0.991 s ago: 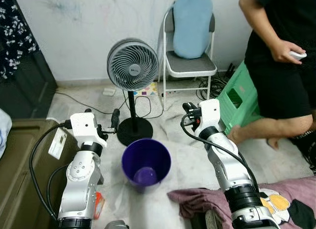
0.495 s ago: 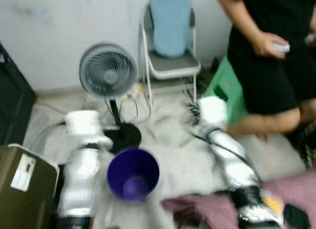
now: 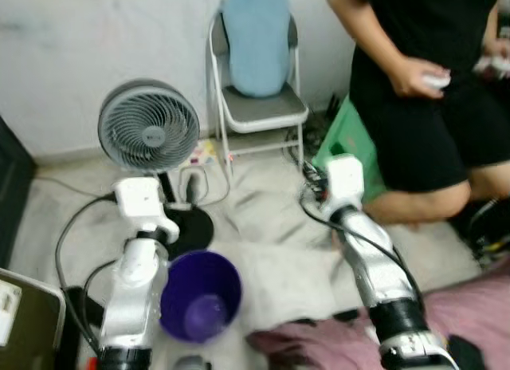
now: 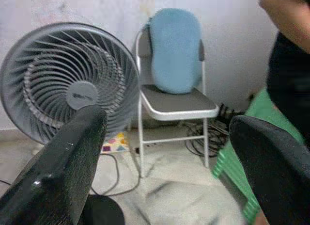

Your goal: Clean up the room

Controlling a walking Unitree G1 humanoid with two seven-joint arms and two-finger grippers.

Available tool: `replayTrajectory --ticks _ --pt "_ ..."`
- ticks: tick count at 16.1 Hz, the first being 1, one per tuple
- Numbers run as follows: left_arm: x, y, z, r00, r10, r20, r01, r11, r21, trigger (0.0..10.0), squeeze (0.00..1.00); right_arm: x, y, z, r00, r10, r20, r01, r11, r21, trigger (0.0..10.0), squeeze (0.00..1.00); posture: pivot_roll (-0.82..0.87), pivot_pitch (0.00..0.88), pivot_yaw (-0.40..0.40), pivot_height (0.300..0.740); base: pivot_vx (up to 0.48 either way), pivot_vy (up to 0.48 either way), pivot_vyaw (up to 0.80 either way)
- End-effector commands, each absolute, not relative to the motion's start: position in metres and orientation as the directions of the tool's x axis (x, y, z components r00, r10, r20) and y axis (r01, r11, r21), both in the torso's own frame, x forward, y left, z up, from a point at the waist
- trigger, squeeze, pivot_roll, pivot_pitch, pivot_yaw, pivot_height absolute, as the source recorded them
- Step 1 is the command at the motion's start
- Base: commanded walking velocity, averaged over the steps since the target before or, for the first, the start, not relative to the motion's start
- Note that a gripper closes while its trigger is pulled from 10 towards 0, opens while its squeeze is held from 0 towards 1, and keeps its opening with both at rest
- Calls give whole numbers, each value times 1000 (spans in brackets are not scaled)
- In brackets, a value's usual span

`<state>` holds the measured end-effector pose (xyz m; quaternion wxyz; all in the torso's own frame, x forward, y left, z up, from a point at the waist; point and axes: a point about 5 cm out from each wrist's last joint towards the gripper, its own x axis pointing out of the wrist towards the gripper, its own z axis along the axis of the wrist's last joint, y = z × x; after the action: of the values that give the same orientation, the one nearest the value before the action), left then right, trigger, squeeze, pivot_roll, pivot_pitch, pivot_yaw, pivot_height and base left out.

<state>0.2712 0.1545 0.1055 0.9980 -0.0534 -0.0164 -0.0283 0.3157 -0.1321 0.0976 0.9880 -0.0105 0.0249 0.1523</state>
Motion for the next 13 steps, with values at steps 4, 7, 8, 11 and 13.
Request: replayTrajectory --ticks 4,7,8,11,13 --pt "269 167 104 1000 -10 26 12 998 -69 10000 0 318 -117 106 938 348 -13 -348 937 -18 10000 0 -7 0 -28 740 0 0 800" --pt "269 166 104 1000 -14 25 15 998 -64 10000 0 317 -117 106 937 349 -12 -349 937 -16 10000 0 -7 0 -27 740 0 0 800" --pt "269 166 104 1000 -15 26 17 998 -63 10000 0 317 -118 106 937 348 -12 -349 937 -15 10000 0 -6 0 -28 740 0 0 800" --pt "269 166 105 999 -19 28 21 998 -64 10000 0 318 -118 107 939 344 -10 -344 939 -8 10000 0 -7 0 -26 740 0 0 800" --pt "269 166 105 999 -21 30 23 998 -63 10000 0 318 -118 106 940 341 -10 -341 940 -5 10000 0 -7 0 -25 740 0 0 272"
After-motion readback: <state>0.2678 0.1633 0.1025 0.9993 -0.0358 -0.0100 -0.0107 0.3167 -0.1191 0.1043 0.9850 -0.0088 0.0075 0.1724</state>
